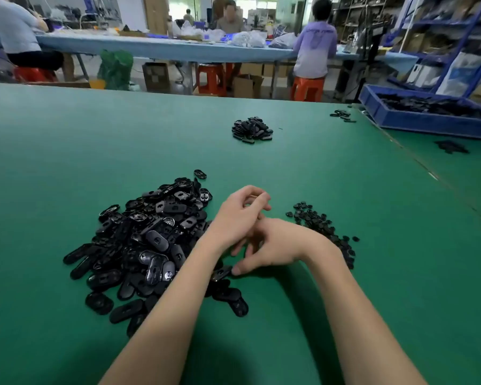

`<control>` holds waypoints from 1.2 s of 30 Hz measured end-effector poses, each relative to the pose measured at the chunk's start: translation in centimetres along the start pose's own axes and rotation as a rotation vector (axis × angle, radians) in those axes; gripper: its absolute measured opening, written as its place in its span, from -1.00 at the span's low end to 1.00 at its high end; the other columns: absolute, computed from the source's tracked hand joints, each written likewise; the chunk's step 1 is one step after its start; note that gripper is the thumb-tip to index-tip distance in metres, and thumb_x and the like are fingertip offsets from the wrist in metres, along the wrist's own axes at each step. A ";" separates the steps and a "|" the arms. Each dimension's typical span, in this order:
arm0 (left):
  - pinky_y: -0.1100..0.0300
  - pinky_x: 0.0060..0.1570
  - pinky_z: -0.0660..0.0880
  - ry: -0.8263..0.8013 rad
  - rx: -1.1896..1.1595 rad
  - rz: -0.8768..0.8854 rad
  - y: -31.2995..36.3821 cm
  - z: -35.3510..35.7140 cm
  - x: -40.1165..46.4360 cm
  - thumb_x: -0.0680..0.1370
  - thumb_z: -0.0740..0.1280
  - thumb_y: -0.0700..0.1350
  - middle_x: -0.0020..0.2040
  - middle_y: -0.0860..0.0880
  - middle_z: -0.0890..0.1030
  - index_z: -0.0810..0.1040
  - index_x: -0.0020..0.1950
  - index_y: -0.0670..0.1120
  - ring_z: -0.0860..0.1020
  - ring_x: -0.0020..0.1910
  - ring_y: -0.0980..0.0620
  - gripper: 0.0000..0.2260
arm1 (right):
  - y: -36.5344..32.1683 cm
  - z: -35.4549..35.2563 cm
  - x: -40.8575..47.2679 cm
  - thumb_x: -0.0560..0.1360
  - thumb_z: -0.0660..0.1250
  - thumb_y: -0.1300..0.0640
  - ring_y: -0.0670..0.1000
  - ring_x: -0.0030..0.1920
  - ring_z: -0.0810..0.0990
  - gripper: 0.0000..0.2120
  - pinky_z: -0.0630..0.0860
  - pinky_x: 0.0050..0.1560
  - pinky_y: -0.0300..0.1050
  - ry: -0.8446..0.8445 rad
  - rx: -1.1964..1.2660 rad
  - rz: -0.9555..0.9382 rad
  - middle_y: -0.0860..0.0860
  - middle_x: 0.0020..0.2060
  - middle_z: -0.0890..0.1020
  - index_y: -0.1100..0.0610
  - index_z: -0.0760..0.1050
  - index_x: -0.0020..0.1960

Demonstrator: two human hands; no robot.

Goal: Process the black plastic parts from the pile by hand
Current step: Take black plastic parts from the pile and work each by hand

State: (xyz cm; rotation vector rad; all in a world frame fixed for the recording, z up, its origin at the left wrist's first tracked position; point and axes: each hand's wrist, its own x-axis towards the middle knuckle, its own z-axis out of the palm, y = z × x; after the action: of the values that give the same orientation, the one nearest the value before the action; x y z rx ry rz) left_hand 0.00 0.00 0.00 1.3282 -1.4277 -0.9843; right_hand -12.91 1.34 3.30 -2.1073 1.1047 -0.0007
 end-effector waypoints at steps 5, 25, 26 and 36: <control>0.09 -0.03 0.57 -0.024 -0.078 -0.007 -0.2 -0.6 0.4 0.66 0.28 -0.07 -0.13 0.05 0.69 0.61 0.00 -0.05 0.61 -0.19 0.05 -0.86 | -0.8 1.2 1.3 0.36 0.63 -0.02 -0.17 -0.30 0.55 -0.74 0.44 -0.22 -0.33 -0.025 0.008 -0.040 -0.16 -0.24 0.65 -0.03 0.68 0.00; 0.28 -0.04 0.58 0.113 -0.043 0.024 -1.3 1.3 -0.1 0.54 0.46 -0.16 -0.08 0.09 0.71 0.66 -0.01 0.04 0.66 -0.12 0.10 -0.90 | 7.8 -2.4 0.9 0.48 0.51 0.02 -0.22 -0.16 0.64 -0.96 0.46 -0.13 -0.43 0.796 0.316 -0.009 -0.24 -0.23 0.70 -0.10 0.67 -0.09; 0.29 -0.09 0.57 0.148 -0.035 0.028 -1.3 1.4 0.0 0.53 0.47 -0.16 -0.09 0.08 0.71 0.65 -0.03 0.04 0.64 -0.17 0.09 -0.89 | 8.1 -2.4 0.8 0.50 0.49 0.05 -0.24 -0.13 0.63 -0.95 0.45 -0.11 -0.42 0.852 0.263 0.017 -0.25 -0.22 0.69 -0.10 0.68 -0.08; 0.34 -0.16 0.55 0.264 -0.069 0.058 -1.7 1.8 0.4 0.51 0.43 -0.31 -0.14 0.01 0.68 0.58 -0.07 -0.03 0.64 -0.19 0.06 -0.82 | 9.9 -1.9 0.8 0.51 0.39 -0.23 -0.07 0.12 0.40 -0.87 0.28 0.09 -0.04 0.786 -0.196 0.277 -0.25 -0.06 0.57 -0.29 0.67 0.01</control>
State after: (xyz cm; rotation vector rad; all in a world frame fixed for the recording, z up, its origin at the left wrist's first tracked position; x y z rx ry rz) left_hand -1.33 -0.58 -2.07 1.3062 -1.2148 -0.7814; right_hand -20.02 -3.85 -1.64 -2.1495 1.9083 -0.6594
